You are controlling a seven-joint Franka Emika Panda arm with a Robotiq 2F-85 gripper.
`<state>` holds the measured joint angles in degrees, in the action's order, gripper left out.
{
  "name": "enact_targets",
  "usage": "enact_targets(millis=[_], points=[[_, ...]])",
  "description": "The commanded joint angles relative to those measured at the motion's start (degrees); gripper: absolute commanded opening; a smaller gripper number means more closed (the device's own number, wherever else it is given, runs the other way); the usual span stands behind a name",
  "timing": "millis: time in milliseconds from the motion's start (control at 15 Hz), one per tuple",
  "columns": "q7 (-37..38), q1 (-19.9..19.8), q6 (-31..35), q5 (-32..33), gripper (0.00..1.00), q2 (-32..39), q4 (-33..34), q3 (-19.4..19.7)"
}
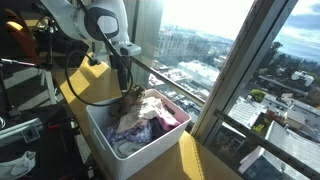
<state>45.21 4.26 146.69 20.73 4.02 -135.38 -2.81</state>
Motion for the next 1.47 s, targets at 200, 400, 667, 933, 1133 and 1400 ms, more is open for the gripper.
enact_targets(millis=[200, 400, 667, 933, 1133, 1400], points=[[0.93, 0.62, 4.44, 5.83, 1.00, 8.41, 2.86, 4.04], [-0.28, 0.75, 5.53, 5.15, 0.72, 11.40, 3.81, 6.46], [-1.06, 1.39, 6.07, 3.86, 0.42, 13.27, 4.72, 8.34], [-1.05, 1.75, 5.86, 3.96, 0.14, 13.46, 5.22, 9.27], [-1.59, 1.17, 5.48, 3.06, 0.03, 12.76, 4.23, 9.65], [-0.45, 1.22, 3.41, 6.23, 0.04, 11.15, 2.85, 12.68]])
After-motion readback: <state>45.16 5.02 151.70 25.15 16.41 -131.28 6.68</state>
